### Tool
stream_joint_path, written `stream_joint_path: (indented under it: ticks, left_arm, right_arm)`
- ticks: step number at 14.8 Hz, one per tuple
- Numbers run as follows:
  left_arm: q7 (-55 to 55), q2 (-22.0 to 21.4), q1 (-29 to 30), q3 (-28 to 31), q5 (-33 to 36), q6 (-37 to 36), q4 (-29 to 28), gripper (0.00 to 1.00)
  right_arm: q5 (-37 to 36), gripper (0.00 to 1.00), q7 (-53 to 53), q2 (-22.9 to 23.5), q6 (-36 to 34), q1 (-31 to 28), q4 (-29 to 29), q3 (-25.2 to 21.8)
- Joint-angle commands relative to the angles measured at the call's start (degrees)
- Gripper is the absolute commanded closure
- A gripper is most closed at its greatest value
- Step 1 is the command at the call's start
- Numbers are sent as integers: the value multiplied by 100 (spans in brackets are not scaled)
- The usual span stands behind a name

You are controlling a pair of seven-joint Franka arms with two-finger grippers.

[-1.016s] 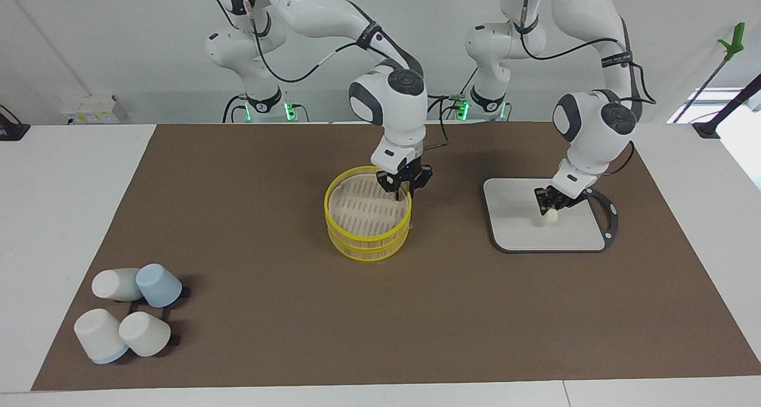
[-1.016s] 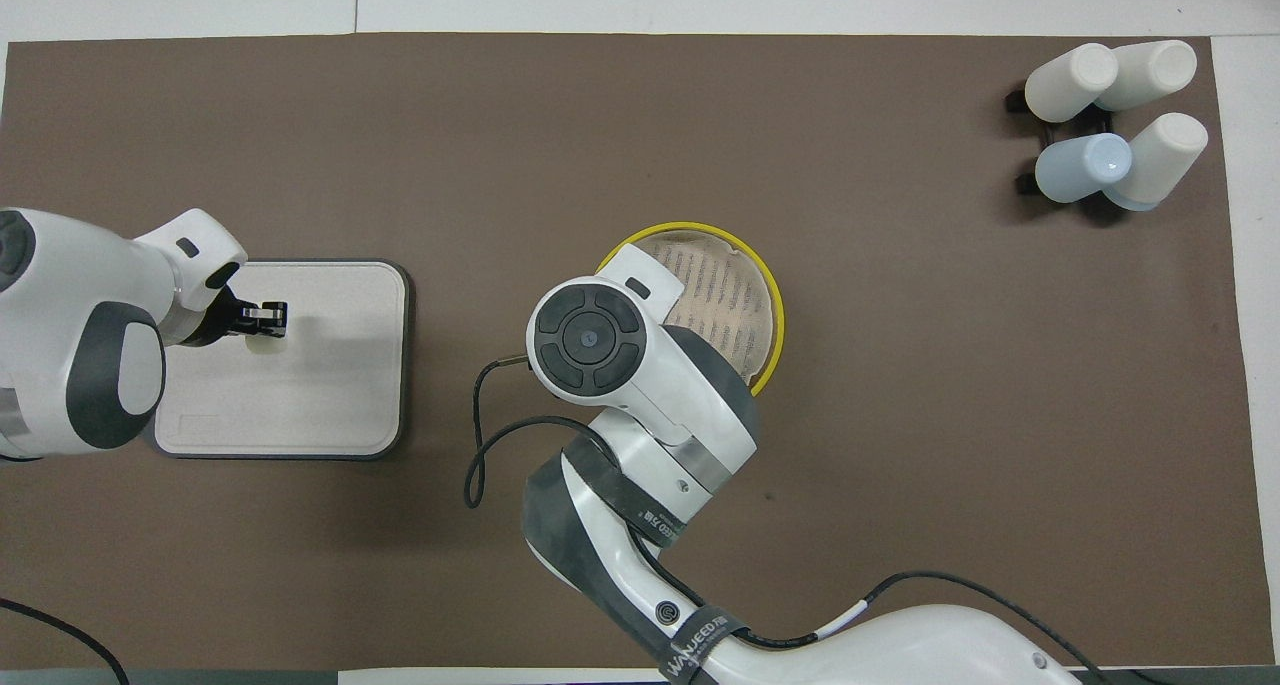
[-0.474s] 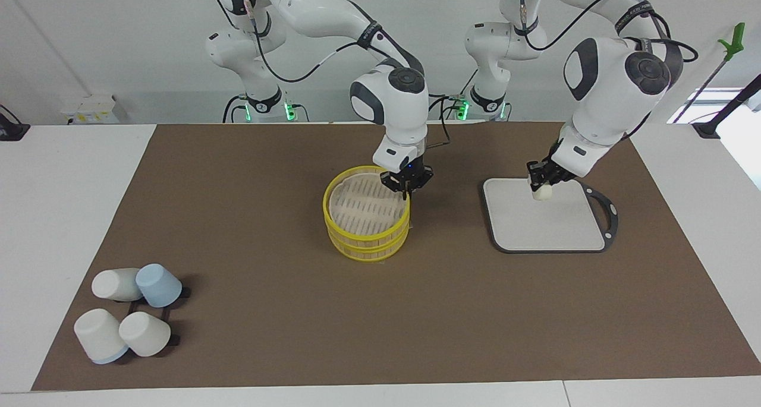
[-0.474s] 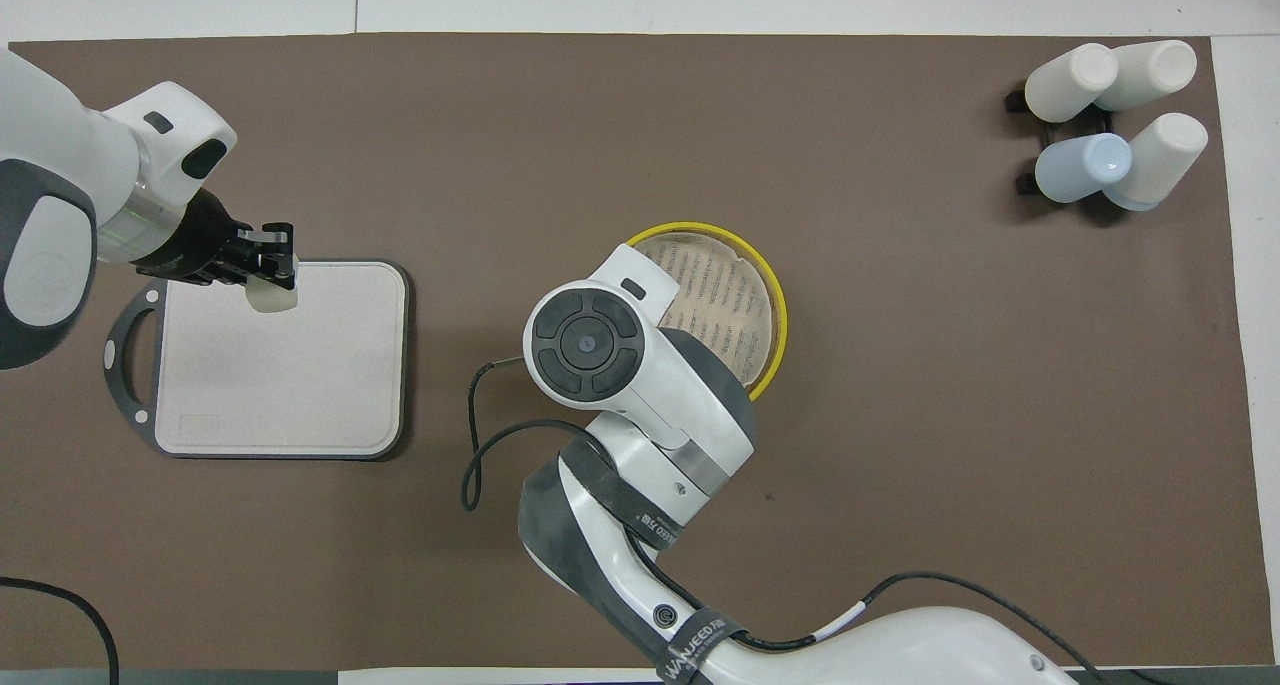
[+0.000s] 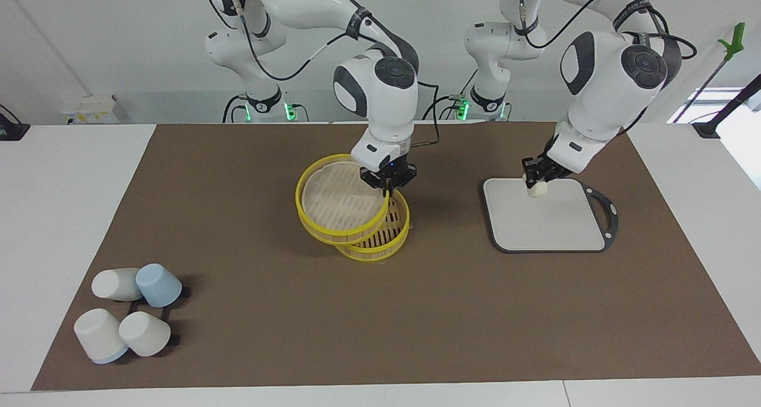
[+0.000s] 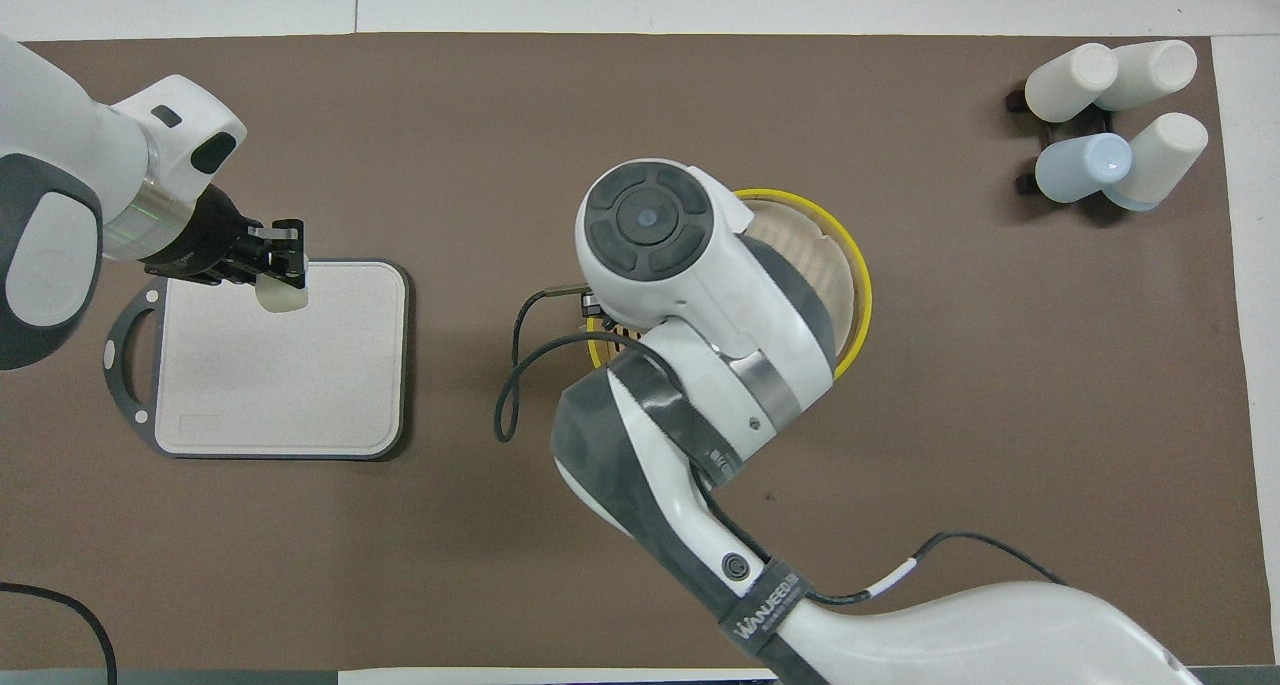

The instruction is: Place bun in steamer

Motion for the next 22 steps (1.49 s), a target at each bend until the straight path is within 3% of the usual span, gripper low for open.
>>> stream_joint_path:
  ticks: [1,4,7,10,12,16,17,18,20,21,22]
  left_arm:
    - [-233,69,-144,9,-103,-32,117,73]
    - [-1626,165,-967,-9,-103,818,-32,73]
    - [-3017,709,-2171,0,-42,1837,-85,73]
    - [-3659,1183,-3051,18,-24,2498,-182,72]
    - [-3986,1483,-3352,18,457,2973,-295,71]
    - [-3996,1563,-3643,18,811,3466,-753,69]
    - [-3996,1581,-3634,18,811,3467,-753,66]
    - [-3987,1581,-3634,18,811,3467,-744,55]
    - [-4031,1581,-3617,18,802,3432,-718,9]
    - [-4031,1563,-3573,18,802,3414,-727,0]
    - [-4022,1494,-3538,9,802,3371,-735,0]
  right_arm:
    - [33,95,-851,-245,-747,-578,91,52]
    - [33,95,-1959,-553,-1451,-1184,20,43]
    - [33,95,-3022,-765,-1620,-1852,-156,43]
    - [51,95,-3438,-809,-1699,-2065,-199,52]
    - [68,95,-3412,-817,-1681,-2030,-208,43]
    - [77,95,-3412,-817,-1673,-2039,-217,52]
    - [77,95,-3412,-818,-1673,-2039,-217,43]
    - [77,95,-3412,-809,-1664,-2030,-217,52]
    - [77,95,-3394,-818,-1664,-2013,-217,43]
    - [77,95,-3394,-809,-1664,-2021,-217,52]
    - [77,95,-3403,-817,-1664,-2021,-217,43]
